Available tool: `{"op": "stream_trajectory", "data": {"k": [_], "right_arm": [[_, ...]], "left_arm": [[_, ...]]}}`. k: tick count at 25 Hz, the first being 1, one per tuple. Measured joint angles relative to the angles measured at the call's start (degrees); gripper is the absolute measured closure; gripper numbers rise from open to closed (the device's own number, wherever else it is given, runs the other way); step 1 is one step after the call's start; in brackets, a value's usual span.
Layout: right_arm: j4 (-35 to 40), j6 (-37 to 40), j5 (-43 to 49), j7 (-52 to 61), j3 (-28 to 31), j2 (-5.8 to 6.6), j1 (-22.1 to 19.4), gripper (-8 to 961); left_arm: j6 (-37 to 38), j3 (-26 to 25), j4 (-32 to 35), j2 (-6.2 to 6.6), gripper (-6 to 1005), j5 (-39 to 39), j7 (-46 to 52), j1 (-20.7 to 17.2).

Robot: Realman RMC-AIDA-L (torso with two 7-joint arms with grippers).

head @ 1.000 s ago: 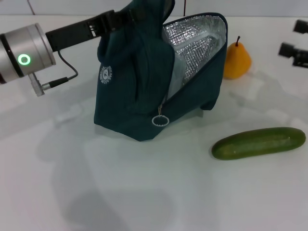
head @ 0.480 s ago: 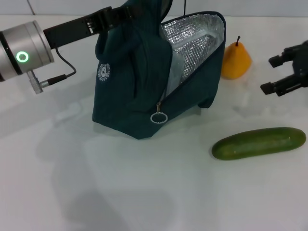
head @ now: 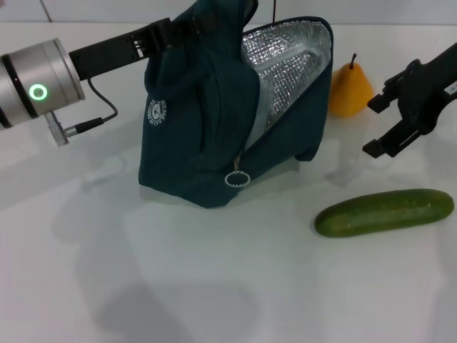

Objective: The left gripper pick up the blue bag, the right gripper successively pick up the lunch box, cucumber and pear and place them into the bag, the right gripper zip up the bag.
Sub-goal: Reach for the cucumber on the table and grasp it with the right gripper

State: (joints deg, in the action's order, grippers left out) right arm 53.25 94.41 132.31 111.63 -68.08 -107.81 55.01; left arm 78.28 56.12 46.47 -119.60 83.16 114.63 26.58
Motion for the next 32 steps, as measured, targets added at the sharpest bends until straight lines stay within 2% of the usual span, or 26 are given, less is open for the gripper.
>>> {"op": "stream_trajectory", "data": {"k": [3, 12, 17, 21, 24, 32], "right_arm": [[0.1, 0.0, 2.8, 0.2, 0.2, -1.15, 1.0, 75], [0.3, 0.2, 6.5, -0.4, -1.2, -3.34, 2.4, 78], [-1.3, 0.4, 7.4, -0.4, -5.5, -4.32, 3.7, 79], [-2.2, 1.4, 10.5, -0.6, -7.1, -6.27, 4.4, 79], [-3.1, 1.5, 12.4, -0.9, -8.9, -7.17, 4.8, 79], [-5.0, -0.6, 12.4, -1.2, -12.1, -7.61, 4.9, 80]], "left_arm": [[0.0, 0.0, 0.0, 0.0, 955, 0.0, 0.0, 0.1], [0.0, 0.0, -0.1, -0.08, 954, -0.1, 0.0, 0.3], [0.0, 0.0, -0.1, -0.11, 954, -0.1, 0.0, 0.3], [0.0, 0.0, -0.1, -0.11, 955, -0.1, 0.0, 0.3], [0.0, 0.0, -0.1, -0.11, 955, -0.1, 0.0, 0.3], [-0.1, 0.0, -0.6, -0.1, 955, -0.1, 0.0, 0.3]]}}
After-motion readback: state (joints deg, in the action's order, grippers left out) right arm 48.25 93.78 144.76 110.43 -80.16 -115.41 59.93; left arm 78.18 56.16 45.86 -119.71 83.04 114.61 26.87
